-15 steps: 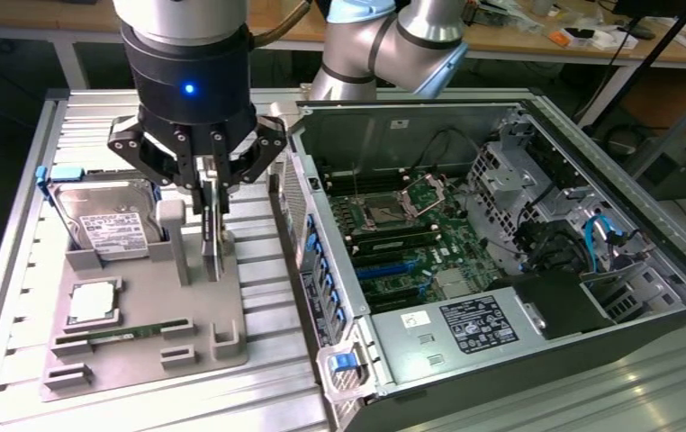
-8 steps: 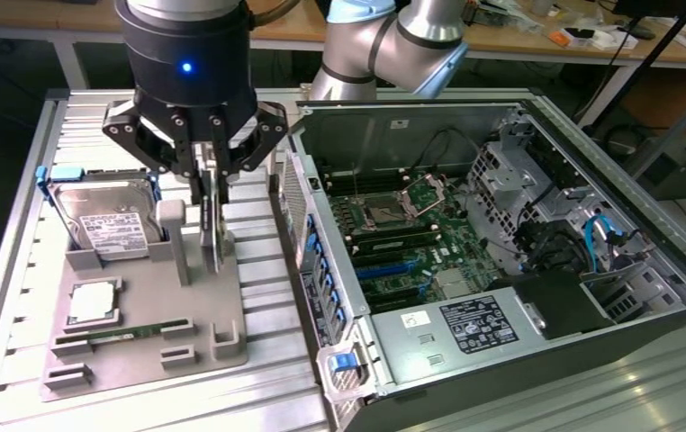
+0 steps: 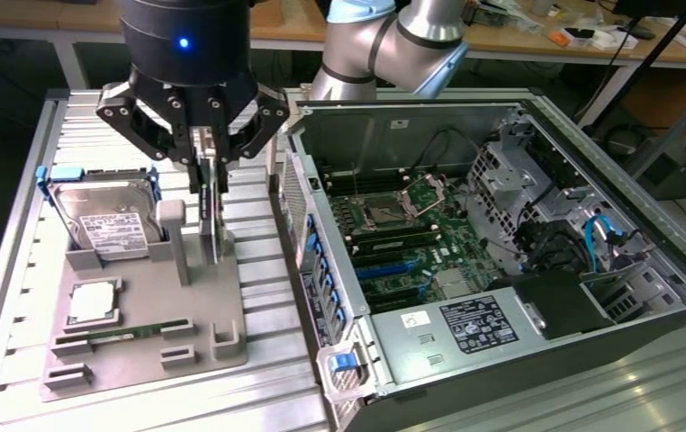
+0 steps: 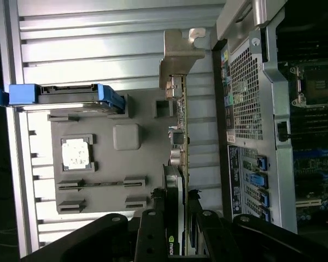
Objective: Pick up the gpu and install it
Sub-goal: 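Pick up the gpu and move the gpu toward the slot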
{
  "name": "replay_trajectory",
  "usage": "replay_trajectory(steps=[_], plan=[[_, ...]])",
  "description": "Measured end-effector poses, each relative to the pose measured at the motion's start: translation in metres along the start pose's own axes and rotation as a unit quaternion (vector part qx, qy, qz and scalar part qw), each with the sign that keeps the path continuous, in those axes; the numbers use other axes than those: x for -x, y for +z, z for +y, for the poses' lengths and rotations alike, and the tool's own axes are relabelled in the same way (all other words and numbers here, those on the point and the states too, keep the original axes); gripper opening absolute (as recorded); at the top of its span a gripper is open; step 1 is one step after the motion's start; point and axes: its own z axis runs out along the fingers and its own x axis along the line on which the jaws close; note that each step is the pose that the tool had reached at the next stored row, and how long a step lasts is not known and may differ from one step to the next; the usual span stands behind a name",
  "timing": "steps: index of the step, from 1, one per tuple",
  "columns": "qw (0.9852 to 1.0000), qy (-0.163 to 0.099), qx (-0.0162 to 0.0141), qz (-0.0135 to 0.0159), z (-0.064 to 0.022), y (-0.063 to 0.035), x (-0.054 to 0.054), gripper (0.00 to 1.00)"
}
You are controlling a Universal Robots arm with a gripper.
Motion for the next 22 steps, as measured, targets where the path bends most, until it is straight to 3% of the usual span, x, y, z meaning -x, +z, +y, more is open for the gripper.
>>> replay_trajectory(steps=[10, 22], plan=[[1.0000, 0.000, 0.0000, 0.0003, 0.0008, -0.0176, 0.001, 0.27], [1.0000, 0.000, -0.0001, 0.0005, 0.0013, -0.0291, 0.001, 0.27]])
